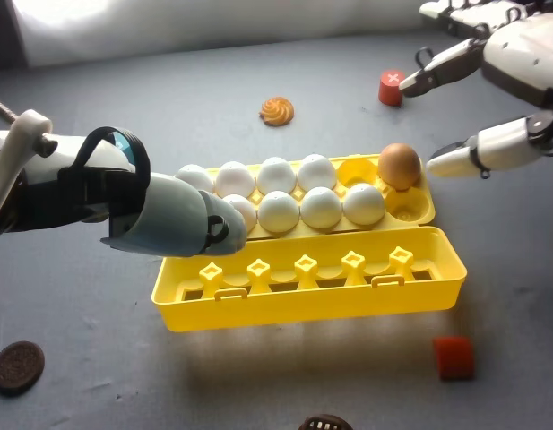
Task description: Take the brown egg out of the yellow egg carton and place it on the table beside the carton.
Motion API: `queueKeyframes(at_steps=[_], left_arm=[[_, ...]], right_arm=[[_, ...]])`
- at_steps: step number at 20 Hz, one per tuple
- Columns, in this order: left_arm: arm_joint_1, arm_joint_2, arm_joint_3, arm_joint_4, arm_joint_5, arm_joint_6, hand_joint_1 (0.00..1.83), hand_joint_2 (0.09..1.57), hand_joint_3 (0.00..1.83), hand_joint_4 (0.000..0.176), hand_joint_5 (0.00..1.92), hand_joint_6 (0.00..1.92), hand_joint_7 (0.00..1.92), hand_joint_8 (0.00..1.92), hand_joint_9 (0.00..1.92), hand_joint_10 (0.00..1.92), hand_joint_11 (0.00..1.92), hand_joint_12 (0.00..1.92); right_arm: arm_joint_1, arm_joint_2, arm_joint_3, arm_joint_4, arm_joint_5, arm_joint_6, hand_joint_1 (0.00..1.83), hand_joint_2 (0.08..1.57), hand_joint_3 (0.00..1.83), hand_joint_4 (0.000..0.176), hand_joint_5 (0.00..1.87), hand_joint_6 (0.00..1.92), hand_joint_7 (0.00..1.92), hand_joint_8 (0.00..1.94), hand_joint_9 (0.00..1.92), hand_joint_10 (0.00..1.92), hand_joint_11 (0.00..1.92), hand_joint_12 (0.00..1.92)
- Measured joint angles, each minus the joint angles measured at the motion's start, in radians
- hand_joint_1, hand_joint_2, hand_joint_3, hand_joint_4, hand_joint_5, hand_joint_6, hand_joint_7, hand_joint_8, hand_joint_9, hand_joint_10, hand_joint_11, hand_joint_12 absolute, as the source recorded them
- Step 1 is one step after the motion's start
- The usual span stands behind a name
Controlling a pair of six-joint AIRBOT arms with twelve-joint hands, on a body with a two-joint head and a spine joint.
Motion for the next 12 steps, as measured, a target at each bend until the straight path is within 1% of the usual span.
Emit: queueKeyframes(at_steps=[2, 3, 4, 5, 6, 7, 8, 9, 10, 11, 12], left_arm=[[0.0, 0.0, 0.0, 0.0, 0.0, 0.0, 0.0, 1.21, 0.0, 0.0, 0.16, 0.01, 0.18, 0.01, 0.16, 0.01, 0.0, 0.36], [0.0, 0.0, 0.0, 0.0, 0.001, 0.0, 0.0, 1.22, 0.0, 0.0, 0.17, 0.01, 0.19, 0.01, 0.16, 0.01, 0.0, 0.36], [0.0, 0.0, 0.0, 0.0, 0.001, 0.0, 0.0, 1.22, 0.0, 0.0, 0.17, 0.01, 0.19, 0.01, 0.17, 0.01, 0.0, 0.37], [0.0, 0.0, 0.0, 0.0, 0.001, 0.0, 0.0, 1.21, 0.0, 0.0, 0.17, 0.01, 0.19, 0.01, 0.17, 0.01, 0.0, 0.4], [0.0, 0.0, 0.0, 0.0, 0.001, 0.0, 0.0, 1.21, 0.0, 0.0, 0.18, 0.01, 0.19, 0.01, 0.17, 0.01, 0.0, 0.4], [0.0, 0.0, 0.0, 0.0, 0.0, 0.0, 0.0, 1.21, 0.0, 0.0, 0.17, 0.0, 0.19, 0.0, 0.17, 0.0, 0.0, 0.39], [0.0, 0.0, 0.0, 0.0, 0.0, 0.0, 0.0, 1.21, 0.0, 0.0, 0.17, 0.0, 0.19, 0.0, 0.17, 0.0, 0.0, 0.38], [0.0, 0.0, 0.0, 0.0, 0.001, 0.0, 0.0, 1.22, 0.0, 0.0, 0.15, 0.0, 0.17, 0.0, 0.15, 0.0, 0.0, 0.35], [0.0, 0.0, 0.0, 0.0, 0.001, 0.0, 0.0, 1.21, 0.0, 0.0, 0.19, 0.0, 0.21, 0.0, 0.19, 0.0, 0.0, 0.43], [0.0, 0.0, 0.0, 0.0, 0.001, 0.0, 0.0, 1.21, 0.0, 0.0, 0.2, 0.0, 0.21, 0.0, 0.18, 0.0, 0.0, 0.42], [0.0, 0.0, 0.0, 0.0, 0.0, 0.0, 0.0, 1.21, 0.0, 0.0, 0.19, 0.0, 0.21, 0.0, 0.18, 0.0, 0.0, 0.41]], right_arm=[[0.0, -0.037, 0.042, -0.002, -0.002, 0.0, 0.77, 0.84, 0.0, 0.176, 0.72, 0.02, 0.0, 0.0, 0.0, 0.0, 0.0, 0.0], [0.0, -0.053, 0.061, -0.002, -0.003, -0.001, 0.81, 0.84, 0.0, 0.17, 0.74, 0.03, 0.0, 0.0, 0.0, 0.0, 0.0, 0.0], [0.0, -0.066, 0.076, 0.0, -0.004, -0.001, 0.82, 0.84, 0.0, 0.175, 0.75, 0.03, 0.0, 0.0, 0.0, 0.0, 0.0, 0.0], [0.0, -0.079, 0.091, 0.001, -0.007, -0.001, 0.84, 0.83, 0.0, 0.158, 0.76, 0.03, 0.0, 0.0, 0.0, 0.0, 0.0, 0.0], [0.0, -0.083, 0.096, 0.001, -0.01, -0.001, 0.82, 0.82, 0.0, 0.172, 0.74, 0.02, 0.0, 0.0, 0.0, 0.0, 0.0, 0.0], [0.0, -0.091, 0.105, 0.001, -0.015, -0.001, 0.83, 0.83, 0.0, 0.167, 0.75, 0.03, 0.0, 0.0, 0.0, 0.0, 0.0, 0.0], [0.0, -0.097, 0.107, 0.001, -0.021, -0.002, 0.78, 0.84, 0.0, 0.174, 0.73, 0.02, 0.0, 0.0, 0.0, 0.0, 0.0, 0.0], [0.0, -0.098, 0.107, 0.001, -0.023, -0.002, 0.78, 0.84, 0.0, 0.176, 0.73, 0.02, 0.0, 0.0, 0.0, 0.0, 0.0, 0.0], [0.0, -0.101, 0.107, 0.0, -0.024, -0.002, 0.8, 0.82, 0.0, 0.176, 0.76, 0.03, 0.0, 0.0, 0.0, 0.0, 0.0, 0.0], [0.0, -0.102, 0.107, -0.001, -0.024, -0.003, 0.84, 0.82, 0.0, 0.176, 0.77, 0.03, 0.0, 0.0, 0.0, 0.0, 0.0, 0.0], [-0.004, -0.103, 0.107, 0.0, -0.024, -0.003, 0.77, 0.84, 0.0, 0.176, 0.74, 0.02, 0.0, 0.0, 0.0, 0.0, 0.0, 0.0]])
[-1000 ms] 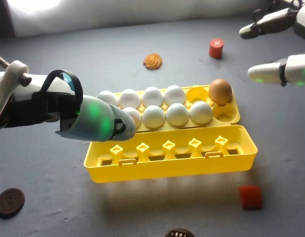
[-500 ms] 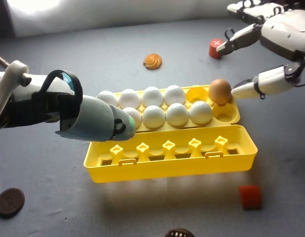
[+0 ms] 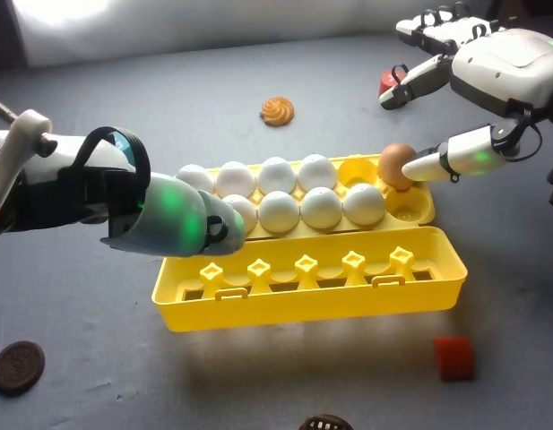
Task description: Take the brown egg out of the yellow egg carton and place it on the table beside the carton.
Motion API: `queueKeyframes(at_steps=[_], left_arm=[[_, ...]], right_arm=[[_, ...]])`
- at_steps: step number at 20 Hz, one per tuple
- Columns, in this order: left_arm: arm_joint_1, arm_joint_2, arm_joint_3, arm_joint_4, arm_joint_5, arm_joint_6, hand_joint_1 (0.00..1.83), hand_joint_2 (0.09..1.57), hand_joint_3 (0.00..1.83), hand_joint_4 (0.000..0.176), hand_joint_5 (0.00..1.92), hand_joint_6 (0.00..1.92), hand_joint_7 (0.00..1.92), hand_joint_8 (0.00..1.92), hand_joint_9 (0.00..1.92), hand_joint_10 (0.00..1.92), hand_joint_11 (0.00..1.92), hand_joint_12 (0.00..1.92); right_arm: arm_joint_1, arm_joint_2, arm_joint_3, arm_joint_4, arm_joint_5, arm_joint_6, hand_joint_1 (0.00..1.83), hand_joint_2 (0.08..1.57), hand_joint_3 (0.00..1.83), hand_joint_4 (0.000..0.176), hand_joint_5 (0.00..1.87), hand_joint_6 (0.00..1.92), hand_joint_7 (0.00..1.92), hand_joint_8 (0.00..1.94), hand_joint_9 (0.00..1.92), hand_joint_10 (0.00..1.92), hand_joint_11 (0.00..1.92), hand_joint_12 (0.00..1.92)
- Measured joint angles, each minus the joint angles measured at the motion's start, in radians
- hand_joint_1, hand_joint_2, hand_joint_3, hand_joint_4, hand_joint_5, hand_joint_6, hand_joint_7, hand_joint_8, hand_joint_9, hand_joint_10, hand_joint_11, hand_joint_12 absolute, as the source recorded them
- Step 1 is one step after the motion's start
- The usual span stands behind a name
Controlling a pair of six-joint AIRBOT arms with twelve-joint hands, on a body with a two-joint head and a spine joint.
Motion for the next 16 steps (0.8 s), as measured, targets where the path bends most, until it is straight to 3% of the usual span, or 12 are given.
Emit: queueKeyframes(at_steps=[4, 7, 8, 9, 12, 13, 14, 15, 16], left_arm=[[0.0, 0.0, 0.0, 0.0, 0.0, 0.0, 0.0, 1.21, 0.0, 0.0, 0.1, 0.0, 0.1, 0.0, 0.08, 0.0, 0.0, 0.14], [0.0, 0.0, 0.0, 0.001, 0.001, 0.0, 0.0, 1.21, 0.0, 0.0, 0.11, 0.0, 0.1, 0.0, 0.07, 0.01, 0.01, 0.07], [0.0, 0.0, 0.0, 0.0, 0.0, 0.0, 0.0, 1.21, 0.0, 0.0, 0.1, 0.0, 0.11, 0.0, 0.08, 0.01, 0.02, 0.07], [0.0, 0.0, 0.0, 0.0, 0.0, 0.0, 0.0, 1.21, 0.0, 0.0, 0.11, 0.0, 0.12, 0.01, 0.09, 0.01, 0.02, 0.08], [0.0, 0.0, 0.0, 0.003, 0.002, 0.0, 0.0, 1.2, 0.0, 0.0, 0.1, 0.0, 0.11, 0.0, 0.09, 0.0, 0.0, 0.11], [0.0, 0.0, 0.0, 0.004, 0.001, 0.0, 0.0, 1.2, 0.0, 0.0, 0.11, 0.0, 0.11, 0.0, 0.09, 0.0, 0.0, 0.11], [0.0, 0.0, 0.0, 0.004, 0.001, 0.0, 0.0, 1.2, 0.0, 0.0, 0.12, 0.0, 0.12, 0.0, 0.1, 0.0, 0.0, 0.13], [0.0, 0.0, 0.0, 0.003, 0.0, 0.0, 0.0, 1.2, 0.0, 0.0, 0.12, 0.0, 0.13, 0.0, 0.1, 0.0, 0.0, 0.14], [0.0, 0.0, 0.0, 0.004, 0.001, 0.0, 0.0, 1.2, 0.0, 0.0, 0.11, 0.0, 0.11, 0.0, 0.09, 0.0, 0.0, 0.1]], right_arm=[[-0.026, 0.0, -0.001, 0.0, -0.014, -0.002, 0.72, 0.86, 0.0, 0.176, 0.73, 0.01, 0.0, 0.0, 0.0, 0.0, 0.0, 0.0], [-0.041, -0.005, 0.001, 0.001, -0.031, -0.003, 0.71, 0.86, 0.0, 0.176, 0.75, 0.02, 0.0, 0.0, 0.0, 0.0, 0.0, 0.0], [-0.041, -0.011, 0.003, 0.001, -0.031, -0.003, 0.78, 0.86, 0.0, 0.16, 0.8, 0.03, 0.0, 0.0, 0.0, 0.0, 0.0, 0.0], [-0.04, -0.015, 0.005, 0.001, -0.029, -0.003, 0.75, 0.88, 0.01, 0.157, 0.79, 0.03, 0.0, 0.0, 0.0, 0.0, 0.0, 0.0], [-0.039, -0.031, 0.009, 0.0, -0.029, -0.003, 0.67, 0.92, 0.03, 0.174, 0.8, 0.03, 0.0, 0.0, 0.0, 0.0, 0.0, 0.0], [-0.036, -0.034, 0.009, 0.0, -0.032, -0.003, 0.75, 0.9, 0.02, 0.137, 0.84, 0.05, 0.0, 0.0, 0.0, 0.0, 0.0, 0.0], [-0.035, -0.036, 0.011, -0.003, -0.029, -0.003, 0.71, 0.93, 0.03, 0.133, 0.86, 0.05, 0.0, 0.0, 0.0, 0.0, 0.0, 0.0], [-0.035, -0.037, 0.013, -0.014, -0.027, -0.003, 0.8, 0.91, 0.02, 0.079, 0.9, 0.07, 0.0, 0.0, 0.0, 0.0, 0.0, 0.0], [-0.035, -0.037, 0.014, -0.018, -0.026, -0.002, 0.82, 0.89, 0.01, 0.083, 0.97, 0.09, 0.0, 0.0, 0.0, 0.0, 0.0, 0.0]])
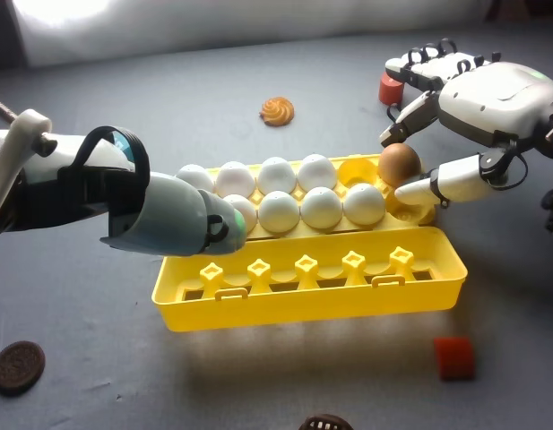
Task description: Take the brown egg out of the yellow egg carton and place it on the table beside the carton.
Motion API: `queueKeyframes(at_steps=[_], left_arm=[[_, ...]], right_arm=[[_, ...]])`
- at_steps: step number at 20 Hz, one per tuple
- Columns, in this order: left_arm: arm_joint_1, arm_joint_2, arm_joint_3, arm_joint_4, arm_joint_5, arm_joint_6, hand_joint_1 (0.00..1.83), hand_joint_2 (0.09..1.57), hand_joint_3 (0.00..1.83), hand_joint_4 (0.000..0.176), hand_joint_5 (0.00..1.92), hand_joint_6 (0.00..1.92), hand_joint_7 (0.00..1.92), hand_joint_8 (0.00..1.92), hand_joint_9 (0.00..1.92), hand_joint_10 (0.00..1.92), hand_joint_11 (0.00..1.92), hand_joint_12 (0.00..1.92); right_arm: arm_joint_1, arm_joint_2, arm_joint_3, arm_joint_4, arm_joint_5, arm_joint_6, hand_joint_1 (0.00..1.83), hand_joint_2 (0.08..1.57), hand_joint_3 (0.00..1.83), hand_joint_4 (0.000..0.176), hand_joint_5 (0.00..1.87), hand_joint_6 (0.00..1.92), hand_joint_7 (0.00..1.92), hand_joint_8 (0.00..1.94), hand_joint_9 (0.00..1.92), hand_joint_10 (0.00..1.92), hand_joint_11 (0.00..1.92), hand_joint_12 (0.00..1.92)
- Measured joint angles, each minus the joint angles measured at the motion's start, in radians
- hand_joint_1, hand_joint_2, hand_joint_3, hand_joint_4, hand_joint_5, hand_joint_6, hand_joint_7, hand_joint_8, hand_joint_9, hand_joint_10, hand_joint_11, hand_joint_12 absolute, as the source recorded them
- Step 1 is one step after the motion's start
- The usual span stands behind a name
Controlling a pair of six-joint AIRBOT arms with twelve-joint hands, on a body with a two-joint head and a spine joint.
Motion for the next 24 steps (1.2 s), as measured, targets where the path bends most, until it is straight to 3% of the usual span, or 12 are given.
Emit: queueKeyframes(at_steps=[1, 3, 4, 5, 7, 10, 14, 15, 20, 21, 22, 24], left_arm=[[0.0, 0.0, 0.0, 0.0, 0.0, 0.0, 0.0, 1.2, 0.0, 0.0, 0.11, 0.0, 0.11, 0.0, 0.09, 0.0, 0.0, 0.1], [0.0, 0.0, 0.0, 0.0, 0.0, 0.0, 0.0, 1.2, 0.0, 0.0, 0.08, 0.0, 0.09, 0.0, 0.07, 0.0, 0.0, 0.06], [0.0, 0.0, 0.0, 0.0, 0.0, 0.0, 0.0, 1.21, 0.0, 0.0, 0.08, 0.0, 0.08, 0.0, 0.07, 0.0, 0.0, 0.04], [0.0, 0.0, 0.0, 0.0, 0.0, 0.0, 0.0, 1.2, 0.0, 0.0, 0.09, 0.01, 0.1, 0.01, 0.08, 0.0, 0.01, 0.04], [0.0, 0.0, 0.0, 0.0, 0.0, 0.0, 0.0, 1.21, 0.0, 0.0, 0.11, 0.01, 0.12, 0.01, 0.09, 0.01, 0.03, 0.05], [0.0, 0.0, 0.0, 0.0, -0.001, 0.0, 0.0, 1.21, 0.01, 0.0, 0.13, 0.0, 0.13, 0.0, 0.11, 0.0, 0.0, 0.17], [0.0, 0.0, 0.0, 0.0, 0.0, 0.0, 0.0, 1.21, 0.0, 0.0, 0.13, 0.0, 0.14, 0.0, 0.11, 0.0, 0.0, 0.19], [0.0, 0.0, 0.0, 0.0, -0.001, 0.0, 0.0, 1.21, 0.0, 0.0, 0.12, 0.0, 0.13, 0.0, 0.1, 0.0, 0.0, 0.18], [0.0, 0.0, 0.0, 0.0, -0.002, 0.0, 0.0, 1.21, 0.0, 0.0, 0.17, 0.0, 0.19, 0.0, 0.16, 0.01, 0.0, 0.35], [0.0, 0.0, 0.0, 0.0, 0.0, 0.0, 0.0, 1.21, 0.0, 0.0, 0.17, 0.0, 0.19, 0.0, 0.17, 0.01, 0.0, 0.38], [0.0, 0.0, 0.0, 0.001, 0.0, 0.0, 0.0, 1.21, 0.0, 0.0, 0.18, 0.0, 0.2, 0.01, 0.18, 0.0, 0.0, 0.39], [0.0, 0.0, 0.0, 0.0, 0.0, 0.0, 0.0, 1.21, 0.0, 0.0, 0.18, 0.0, 0.2, 0.0, 0.18, 0.0, 0.0, 0.4]], right_arm=[[0.001, 0.0, 0.0, -0.001, 0.002, 0.0, 0.87, 0.87, 0.0, 0.055, 1.01, 0.06, 0.0, 0.0, 0.0, 0.0, 0.0, 0.0], [0.006, 0.0, 0.007, 0.0, 0.002, 0.0, 0.94, 0.9, 0.01, 0.053, 1.06, 0.07, 0.0, 0.0, 0.0, 0.0, 0.0, 0.0], [0.009, 0.0, 0.008, 0.0, 0.003, 0.0, 1.04, 1.02, 0.0, 0.141, 1.09, 0.64, 0.0, 0.0, 0.0, 0.0, 0.0, 0.0], [0.011, 0.0, 0.01, 0.001, 0.003, 0.001, 1.06, 1.05, 0.0, 0.139, 1.09, 0.77, 0.0, 0.0, 0.0, 0.0, 0.0, 0.0], [0.014, 0.0, 0.014, -0.004, 0.004, 0.0, 1.13, 1.03, 0.0, 0.023, 1.16, 0.7, 0.0, 0.0, 0.0, 0.0, 0.0, 0.0], [0.018, -0.005, 0.014, -0.004, 0.003, 0.001, 1.07, 1.08, 0.01, 0.084, 1.05, 0.89, 0.0, 0.0, 0.0, 0.0, 0.0, 0.0], [0.023, -0.01, 0.014, -0.004, 0.0, -0.001, 1.07, 1.08, 0.0, 0.1, 1.06, 0.89, 0.03, 0.01, 0.0, 0.0, 0.0, 0.0], [0.025, -0.014, 0.016, -0.003, -0.001, -0.001, 1.06, 1.08, 0.0, 0.129, 1.05, 0.9, 0.02, 0.0, 0.0, 0.0, 0.0, 0.0], [0.035, -0.032, 0.017, 0.0, -0.004, -0.003, 1.09, 1.07, 0.0, 0.075, 1.08, 0.85, 0.04, 0.01, 0.0, 0.0, 0.0, 0.0], [0.036, -0.034, 0.017, -0.002, -0.005, -0.003, 1.08, 1.07, 0.0, 0.093, 1.07, 0.85, 0.04, 0.0, 0.0, 0.0, 0.0, 0.0], [0.036, -0.034, 0.017, -0.004, -0.005, -0.003, 1.06, 1.06, 0.0, 0.163, 1.08, 0.83, 0.03, 0.01, 0.0, 0.0, 0.0, 0.0], [0.036, -0.034, 0.017, -0.003, -0.004, -0.003, 1.06, 1.07, 0.0, 0.156, 1.07, 0.85, 0.04, 0.0, 0.0, 0.0, 0.0, 0.0]])
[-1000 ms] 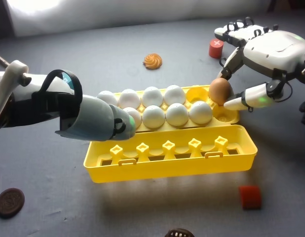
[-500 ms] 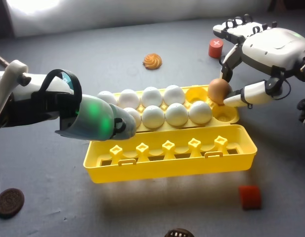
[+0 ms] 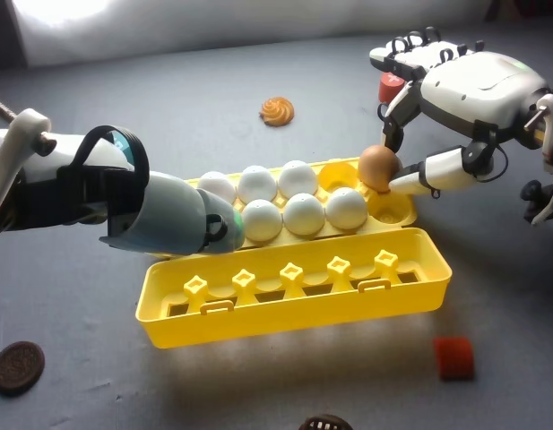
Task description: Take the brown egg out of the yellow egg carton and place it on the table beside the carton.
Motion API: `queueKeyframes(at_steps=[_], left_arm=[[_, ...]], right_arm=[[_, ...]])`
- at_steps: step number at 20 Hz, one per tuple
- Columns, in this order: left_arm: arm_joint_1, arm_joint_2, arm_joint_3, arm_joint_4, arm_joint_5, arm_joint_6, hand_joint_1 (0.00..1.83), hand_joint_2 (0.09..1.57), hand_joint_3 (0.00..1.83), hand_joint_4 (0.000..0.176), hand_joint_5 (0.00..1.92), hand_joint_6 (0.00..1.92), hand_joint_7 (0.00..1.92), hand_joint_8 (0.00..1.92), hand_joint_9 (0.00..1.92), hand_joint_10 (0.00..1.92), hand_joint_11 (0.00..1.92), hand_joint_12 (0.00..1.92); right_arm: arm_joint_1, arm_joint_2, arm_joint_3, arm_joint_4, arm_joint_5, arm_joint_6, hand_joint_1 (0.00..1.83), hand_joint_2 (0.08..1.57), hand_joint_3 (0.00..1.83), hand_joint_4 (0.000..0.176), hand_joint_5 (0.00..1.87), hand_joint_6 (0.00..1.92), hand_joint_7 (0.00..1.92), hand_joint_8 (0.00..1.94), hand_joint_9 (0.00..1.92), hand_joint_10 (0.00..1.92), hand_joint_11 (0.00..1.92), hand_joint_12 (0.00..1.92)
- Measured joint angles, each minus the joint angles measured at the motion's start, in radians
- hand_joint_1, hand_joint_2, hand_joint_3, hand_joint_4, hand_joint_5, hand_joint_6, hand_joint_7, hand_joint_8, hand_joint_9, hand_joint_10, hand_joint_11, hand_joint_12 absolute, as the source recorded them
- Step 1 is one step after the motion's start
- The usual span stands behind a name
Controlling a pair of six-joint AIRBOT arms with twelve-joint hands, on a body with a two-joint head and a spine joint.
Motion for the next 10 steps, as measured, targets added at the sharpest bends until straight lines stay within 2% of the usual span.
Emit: queueKeyframes(at_steps=[2, 3, 5, 6, 7, 8, 9, 10], left_arm=[[0.0, 0.0, 0.0, 0.0, -0.001, 0.0, 0.0, 1.21, 0.0, 0.0, 0.18, 0.0, 0.2, 0.0, 0.18, 0.0, 0.0, 0.4], [0.0, 0.0, 0.0, 0.0, 0.0, 0.0, 0.0, 1.22, 0.0, 0.0, 0.2, 0.01, 0.22, 0.01, 0.19, 0.0, 0.0, 0.42], [0.0, 0.0, 0.0, 0.0, 0.0, 0.0, 0.0, 1.21, 0.0, 0.0, 0.2, 0.0, 0.22, 0.01, 0.2, 0.0, 0.0, 0.42], [0.0, 0.0, 0.0, 0.0, 0.0, 0.0, 0.0, 1.21, 0.0, 0.0, 0.18, 0.0, 0.2, 0.0, 0.17, 0.0, 0.0, 0.37], [0.0, 0.0, 0.0, 0.0, 0.0, 0.0, 0.0, 1.21, 0.0, 0.0, 0.17, 0.0, 0.2, 0.0, 0.17, 0.0, 0.0, 0.36], [0.0, 0.0, 0.0, 0.0, -0.001, 0.0, 0.0, 1.21, 0.0, 0.0, 0.16, 0.0, 0.18, 0.0, 0.15, 0.0, 0.0, 0.32], [0.0, 0.0, 0.0, 0.0, 0.0, 0.0, 0.0, 1.2, 0.0, 0.0, 0.16, 0.0, 0.19, 0.0, 0.16, 0.01, 0.0, 0.33], [0.0, 0.0, 0.0, 0.0, 0.0, 0.0, 0.0, 1.2, 0.0, 0.0, 0.16, 0.0, 0.19, 0.0, 0.17, 0.01, 0.0, 0.34]], right_arm=[[0.0, 0.0, 0.0, 0.002, 0.0, 0.0, 1.05, 1.08, 0.0, 0.153, 1.05, 0.89, 0.03, 0.0, 0.0, 0.0, 0.0, 0.0], [0.0, 0.0, 0.0, 0.002, 0.0, 0.0, 1.04, 1.09, 0.0, 0.171, 1.02, 0.93, 0.03, 0.0, 0.0, 0.0, 0.0, 0.0], [0.001, 0.0, 0.002, 0.002, -0.001, 0.0, 1.04, 1.08, 0.0, 0.16, 1.04, 0.91, 0.03, 0.0, 0.0, 0.0, 0.0, 0.0], [0.003, 0.0, 0.002, 0.002, -0.002, 0.0, 1.04, 1.08, 0.0, 0.173, 1.05, 0.88, 0.03, 0.0, 0.0, 0.0, 0.0, 0.0], [0.003, 0.0, 0.002, 0.001, -0.001, 0.0, 0.84, 1.05, 0.0, 0.142, 0.83, 0.55, 0.0, 0.0, 0.0, 0.0, 0.0, 0.0], [0.003, 0.0, 0.002, 0.001, -0.002, -0.001, 0.77, 1.04, 0.0, 0.126, 0.77, 0.29, 0.0, 0.0, 0.0, 0.0, 0.0, 0.0], [0.003, 0.0, 0.002, -0.004, -0.004, -0.003, 0.77, 0.99, 0.0, 0.133, 0.81, 0.16, 0.0, 0.0, 0.0, 0.0, 0.0, 0.0], [0.003, 0.0, 0.002, -0.009, -0.006, -0.002, 0.78, 0.96, 0.0, 0.131, 0.85, 0.09, 0.0, 0.0, 0.0, 0.0, 0.0, 0.0]])
